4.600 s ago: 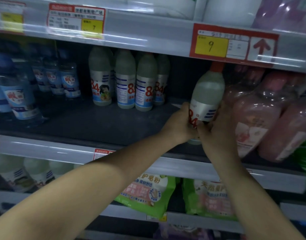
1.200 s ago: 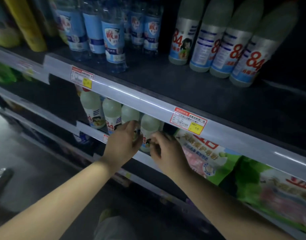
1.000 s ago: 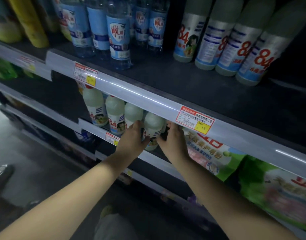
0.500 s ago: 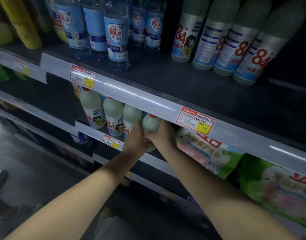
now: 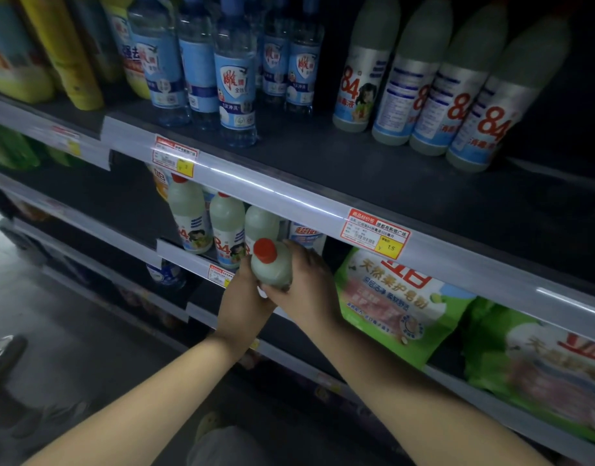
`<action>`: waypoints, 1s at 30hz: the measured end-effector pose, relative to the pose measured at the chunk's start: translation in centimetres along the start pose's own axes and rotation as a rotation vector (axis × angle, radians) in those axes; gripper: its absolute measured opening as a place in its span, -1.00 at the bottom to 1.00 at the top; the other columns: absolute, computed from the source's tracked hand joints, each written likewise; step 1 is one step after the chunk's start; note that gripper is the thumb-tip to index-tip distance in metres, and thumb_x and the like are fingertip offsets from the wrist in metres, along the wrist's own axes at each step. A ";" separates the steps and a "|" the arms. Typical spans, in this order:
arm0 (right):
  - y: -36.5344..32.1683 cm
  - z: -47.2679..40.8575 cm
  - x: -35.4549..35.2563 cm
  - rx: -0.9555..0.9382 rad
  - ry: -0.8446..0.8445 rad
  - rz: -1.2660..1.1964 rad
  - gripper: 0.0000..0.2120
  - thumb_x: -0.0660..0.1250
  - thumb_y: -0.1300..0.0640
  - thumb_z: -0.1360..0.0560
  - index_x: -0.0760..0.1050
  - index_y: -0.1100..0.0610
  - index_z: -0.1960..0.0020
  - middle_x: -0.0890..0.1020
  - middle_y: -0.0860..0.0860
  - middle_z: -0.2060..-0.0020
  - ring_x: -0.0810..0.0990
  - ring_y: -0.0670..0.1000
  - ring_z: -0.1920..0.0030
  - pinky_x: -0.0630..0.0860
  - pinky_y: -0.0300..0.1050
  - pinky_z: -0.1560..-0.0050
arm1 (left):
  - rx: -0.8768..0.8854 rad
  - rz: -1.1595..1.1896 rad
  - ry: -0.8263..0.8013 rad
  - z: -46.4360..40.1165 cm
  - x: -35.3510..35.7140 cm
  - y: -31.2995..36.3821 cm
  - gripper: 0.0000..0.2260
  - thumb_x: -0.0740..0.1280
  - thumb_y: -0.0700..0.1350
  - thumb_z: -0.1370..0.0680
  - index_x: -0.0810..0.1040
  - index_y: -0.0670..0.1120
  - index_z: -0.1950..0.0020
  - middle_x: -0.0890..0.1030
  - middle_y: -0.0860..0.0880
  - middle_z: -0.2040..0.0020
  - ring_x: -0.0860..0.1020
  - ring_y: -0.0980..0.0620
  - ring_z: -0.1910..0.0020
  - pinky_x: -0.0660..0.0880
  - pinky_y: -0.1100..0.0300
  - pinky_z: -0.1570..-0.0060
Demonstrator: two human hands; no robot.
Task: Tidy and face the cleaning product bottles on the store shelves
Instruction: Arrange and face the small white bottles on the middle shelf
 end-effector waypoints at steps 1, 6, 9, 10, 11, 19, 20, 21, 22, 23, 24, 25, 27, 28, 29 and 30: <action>-0.5 0.1 -0.6 -0.022 0.014 0.003 -0.34 0.58 0.03 -0.16 0.49 0.24 -0.18 0.65 0.18 0.02 0.63 0.23 0.04 0.60 0.04 0.09 | 0.003 0.012 -0.008 0.3 -0.4 0.2 -0.53 0.44 -0.20 -0.40 0.37 0.00 -0.25 0.55 0.12 -0.07 0.52 0.17 -0.03 0.42 0.41 0.05; -2.7 0.6 -3.6 -0.086 0.074 -0.033 -0.39 0.54 -0.02 -0.19 0.51 0.20 -0.16 0.67 0.12 0.04 0.66 0.16 0.06 0.60 -0.01 0.15 | 0.006 -0.043 0.003 1.5 -2.6 2.9 -0.51 0.45 -0.20 -0.39 0.33 0.13 -0.19 0.53 0.13 -0.04 0.50 0.13 -0.03 0.35 0.45 0.12; -4.3 0.4 -5.8 -0.117 0.100 -0.045 -0.41 0.55 0.01 -0.18 0.52 0.19 -0.14 0.67 0.10 0.06 0.65 0.14 0.08 0.57 -0.07 0.14 | 0.075 -0.082 0.044 1.9 -4.2 5.4 -0.51 0.49 -0.26 -0.34 0.42 -0.08 -0.22 0.57 -0.01 0.03 0.53 0.03 0.05 0.39 0.32 0.15; -4.8 0.2 -6.6 -0.108 0.093 -0.059 -0.42 0.54 0.01 -0.18 0.52 0.17 -0.15 0.67 0.09 0.05 0.64 0.14 0.06 0.56 -0.08 0.11 | 0.101 -0.092 0.056 2.1 -4.8 6.2 -0.52 0.50 -0.26 -0.33 0.43 -0.11 -0.20 0.57 0.00 0.07 0.53 0.03 0.09 0.40 0.33 0.20; -5.3 0.1 -7.3 -0.100 0.089 -0.078 -0.42 0.54 0.01 -0.18 0.52 0.16 -0.15 0.67 0.08 0.04 0.64 0.14 0.05 0.55 -0.07 0.10 | 0.106 -0.087 0.058 2.2 -5.4 7.0 -0.53 0.50 -0.25 -0.33 0.44 -0.10 -0.18 0.57 0.01 0.09 0.53 0.03 0.12 0.42 0.34 0.22; -8.8 -0.5 -14.2 -0.137 0.129 -0.181 -0.36 0.55 -0.01 -0.23 0.43 0.13 -0.24 0.62 0.01 -0.03 0.57 0.01 -0.02 0.51 -0.14 0.04 | 0.231 -0.075 0.065 2.8 -8.5 14.6 -0.49 0.50 -0.26 -0.30 0.39 0.14 -0.09 0.54 0.19 0.13 0.55 0.19 0.13 0.46 0.38 0.19; -9.2 -0.6 -15.2 -0.148 0.155 -0.177 -0.37 0.55 -0.02 -0.23 0.44 0.12 -0.23 0.62 0.00 -0.02 0.57 -0.01 -0.01 0.50 -0.16 0.06 | 0.244 -0.082 0.070 2.8 -8.9 15.7 -0.48 0.50 -0.25 -0.30 0.38 0.17 -0.09 0.54 0.21 0.13 0.55 0.20 0.13 0.46 0.36 0.19; -9.5 -0.8 -16.2 -0.155 0.175 -0.178 -0.37 0.54 -0.03 -0.23 0.44 0.11 -0.22 0.62 -0.02 -0.01 0.57 -0.03 0.01 0.49 -0.18 0.07 | 0.256 -0.083 0.070 2.8 -9.2 16.7 -0.48 0.49 -0.24 -0.30 0.38 0.18 -0.09 0.54 0.23 0.14 0.55 0.22 0.13 0.47 0.33 0.17; -9.7 -0.9 -17.0 -0.161 0.190 -0.183 -0.38 0.54 -0.04 -0.23 0.45 0.10 -0.21 0.62 -0.04 -0.01 0.56 -0.04 0.01 0.49 -0.19 0.07 | 0.268 -0.084 0.066 2.7 -9.5 17.7 -0.49 0.49 -0.22 -0.30 0.39 0.18 -0.11 0.55 0.24 0.14 0.56 0.23 0.12 0.48 0.29 0.15; -9.9 -1.1 -17.8 -0.165 0.207 -0.191 -0.39 0.54 -0.05 -0.23 0.45 0.09 -0.21 0.62 -0.05 -0.01 0.56 -0.05 0.01 0.51 -0.17 0.07 | 0.284 -0.088 0.059 2.7 -9.6 18.7 -0.49 0.49 -0.19 -0.30 0.41 0.16 -0.13 0.55 0.24 0.13 0.56 0.22 0.11 0.49 0.24 0.12; -9.9 -1.3 -18.6 -0.166 0.224 -0.199 -0.40 0.54 -0.05 -0.24 0.44 0.08 -0.21 0.62 -0.06 -0.01 0.56 -0.06 0.00 0.52 -0.16 0.05 | 0.304 -0.090 0.053 2.5 -9.7 19.7 -0.49 0.49 -0.17 -0.30 0.41 0.14 -0.16 0.56 0.22 0.12 0.56 0.18 0.09 0.50 0.19 0.10; -9.9 -1.5 -19.3 -0.161 0.240 -0.206 -0.39 0.54 -0.05 -0.24 0.44 0.07 -0.21 0.61 -0.06 -0.02 0.56 -0.06 -0.01 0.52 -0.17 0.04 | 0.323 -0.092 0.047 2.3 -9.6 20.6 -0.48 0.50 -0.16 -0.29 0.42 0.12 -0.18 0.58 0.20 0.10 0.57 0.14 0.08 0.51 0.15 0.08; -9.5 -1.9 -20.5 -0.149 0.272 -0.202 -0.38 0.54 -0.05 -0.24 0.44 0.08 -0.22 0.61 -0.05 -0.04 0.56 -0.07 -0.02 0.52 -0.18 0.02 | 0.358 -0.104 0.036 1.7 -9.2 22.3 -0.48 0.50 -0.16 -0.31 0.42 0.08 -0.19 0.61 0.12 0.08 0.59 0.09 0.07 0.54 0.10 0.07; -9.2 -2.2 -21.0 -0.139 0.287 -0.199 -0.38 0.55 -0.05 -0.24 0.44 0.08 -0.23 0.61 -0.05 -0.05 0.56 -0.07 -0.03 0.52 -0.17 0.01 | 0.378 -0.112 0.029 1.3 -8.8 22.9 -0.50 0.50 -0.16 -0.32 0.43 0.06 -0.20 0.62 0.08 0.07 0.59 0.06 0.07 0.55 0.06 0.07; -8.7 -2.4 -21.4 -0.123 0.300 -0.199 -0.38 0.55 -0.04 -0.24 0.44 0.07 -0.23 0.61 -0.05 -0.05 0.56 -0.06 -0.03 0.52 -0.16 -0.01 | 0.401 -0.118 0.020 0.9 -8.4 23.5 -0.51 0.49 -0.14 -0.32 0.42 0.05 -0.19 0.62 0.04 0.07 0.59 0.03 0.09 0.56 0.02 0.08; -8.2 -2.7 -21.8 -0.105 0.309 -0.202 -0.39 0.55 -0.04 -0.24 0.44 0.07 -0.23 0.61 -0.05 -0.06 0.56 -0.06 -0.04 0.51 -0.17 -0.02 | 0.422 -0.123 0.011 0.6 -7.9 24.0 -0.52 0.48 -0.08 -0.32 0.42 0.04 -0.19 0.63 0.01 0.07 0.60 -0.01 0.10 0.56 -0.02 0.08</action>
Point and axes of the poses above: each hand's wrist, its own z-axis away from the middle knuckle, its own x-axis out of the palm, y = z × x, the point moved 8 cm from there along -z, towards the middle knuckle
